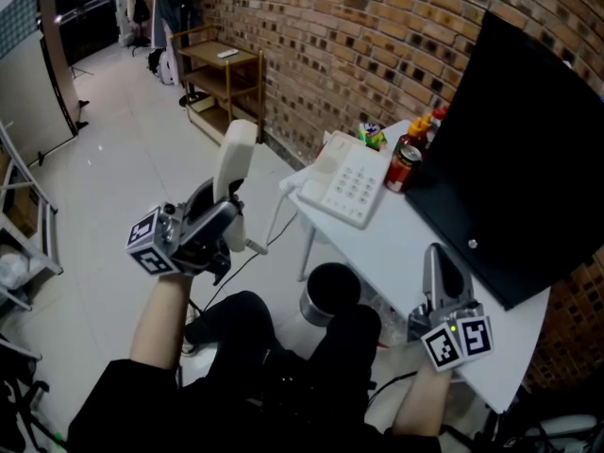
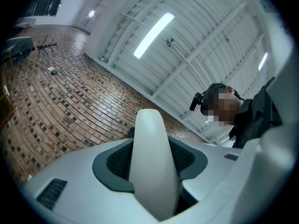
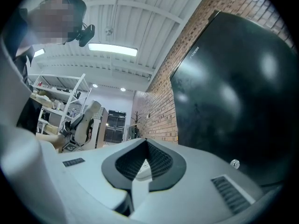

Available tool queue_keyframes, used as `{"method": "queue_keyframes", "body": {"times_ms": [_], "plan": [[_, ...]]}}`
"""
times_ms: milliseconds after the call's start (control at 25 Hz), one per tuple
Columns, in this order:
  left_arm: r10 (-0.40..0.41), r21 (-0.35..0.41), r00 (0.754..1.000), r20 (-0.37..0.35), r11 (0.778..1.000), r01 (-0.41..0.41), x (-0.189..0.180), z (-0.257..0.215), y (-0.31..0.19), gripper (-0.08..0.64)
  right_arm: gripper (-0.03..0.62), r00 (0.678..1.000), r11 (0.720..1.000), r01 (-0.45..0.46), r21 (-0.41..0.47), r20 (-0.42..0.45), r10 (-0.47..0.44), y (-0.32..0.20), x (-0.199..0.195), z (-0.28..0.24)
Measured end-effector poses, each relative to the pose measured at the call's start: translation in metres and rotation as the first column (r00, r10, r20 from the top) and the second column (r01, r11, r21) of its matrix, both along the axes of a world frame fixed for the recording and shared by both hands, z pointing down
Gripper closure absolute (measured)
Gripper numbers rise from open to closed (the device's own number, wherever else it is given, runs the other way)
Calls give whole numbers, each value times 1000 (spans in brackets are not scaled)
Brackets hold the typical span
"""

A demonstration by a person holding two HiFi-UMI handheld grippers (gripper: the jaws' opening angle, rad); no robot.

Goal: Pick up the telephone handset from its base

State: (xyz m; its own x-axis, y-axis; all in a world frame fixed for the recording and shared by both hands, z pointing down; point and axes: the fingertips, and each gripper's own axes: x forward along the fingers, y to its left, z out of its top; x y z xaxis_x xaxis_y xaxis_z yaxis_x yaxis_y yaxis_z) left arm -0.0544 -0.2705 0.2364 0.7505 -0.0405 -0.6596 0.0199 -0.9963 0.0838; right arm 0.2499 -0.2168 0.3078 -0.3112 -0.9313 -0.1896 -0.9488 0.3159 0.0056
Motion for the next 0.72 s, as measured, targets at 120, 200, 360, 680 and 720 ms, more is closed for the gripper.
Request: {"method": "queue_keyframes", "body": {"times_ms": [120,200,360,680,720], "plan": [[23,-18,1000,-1,1000,-23,1,4,0,345,584,1000,1000,7,2,-2,-7,-1,1,0],[9,-10,1000,15,1000,-8,2,5,-2,345,584,1000,1000,14,0,-7,-14,-1,-1,0],[19,-14,1000,19,1000,-19,1,4,-4,345,584,1000,1000,18,-4,-11,-18,1,-2,2],[52,-28,999,-2,998,-52,1,7,-3,345,584,1000,1000,14,-13,-4,-14,3,1,6],[49,-26,999,-2,998,-49,0,6,-4,345,584,1000,1000,14,-13,-2,-14,3,1,6]]}}
